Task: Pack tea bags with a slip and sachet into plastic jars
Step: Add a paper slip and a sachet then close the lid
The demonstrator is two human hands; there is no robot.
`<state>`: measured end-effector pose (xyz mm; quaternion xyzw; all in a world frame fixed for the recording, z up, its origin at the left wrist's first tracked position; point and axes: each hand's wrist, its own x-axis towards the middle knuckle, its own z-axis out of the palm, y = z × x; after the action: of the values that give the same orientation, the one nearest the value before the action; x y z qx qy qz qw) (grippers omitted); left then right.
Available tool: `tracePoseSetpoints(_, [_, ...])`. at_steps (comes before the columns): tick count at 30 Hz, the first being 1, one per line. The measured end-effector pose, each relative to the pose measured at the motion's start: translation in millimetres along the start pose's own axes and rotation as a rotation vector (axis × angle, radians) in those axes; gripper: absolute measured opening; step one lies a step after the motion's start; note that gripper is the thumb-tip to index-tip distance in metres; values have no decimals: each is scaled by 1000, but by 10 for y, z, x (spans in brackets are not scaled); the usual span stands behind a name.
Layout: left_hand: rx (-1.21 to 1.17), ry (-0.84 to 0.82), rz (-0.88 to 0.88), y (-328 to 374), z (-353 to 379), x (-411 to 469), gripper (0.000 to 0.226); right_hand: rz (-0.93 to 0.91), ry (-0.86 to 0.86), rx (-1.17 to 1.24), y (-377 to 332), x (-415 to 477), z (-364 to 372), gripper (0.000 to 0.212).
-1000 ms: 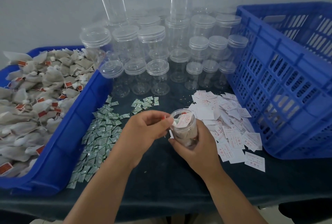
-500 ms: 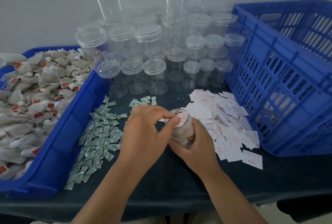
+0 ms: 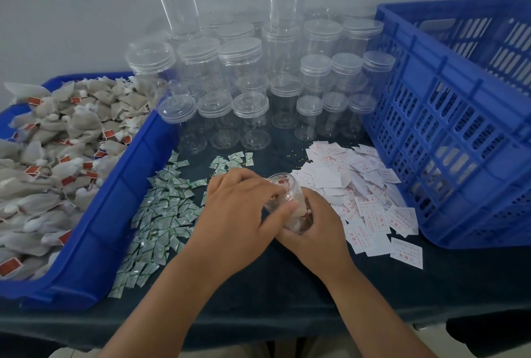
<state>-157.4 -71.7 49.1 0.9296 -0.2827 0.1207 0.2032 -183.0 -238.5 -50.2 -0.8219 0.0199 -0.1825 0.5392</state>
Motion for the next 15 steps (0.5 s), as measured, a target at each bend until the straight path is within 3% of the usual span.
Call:
tracePoseSetpoints(8, [-25, -157, 92, -25, -111, 14, 44, 10, 39, 77, -17, -14, -26, 45])
tracePoseSetpoints(15, [-618, 111, -146, -66, -134, -10, 19, -9, 25, 109, -6, -33, -16, 52])
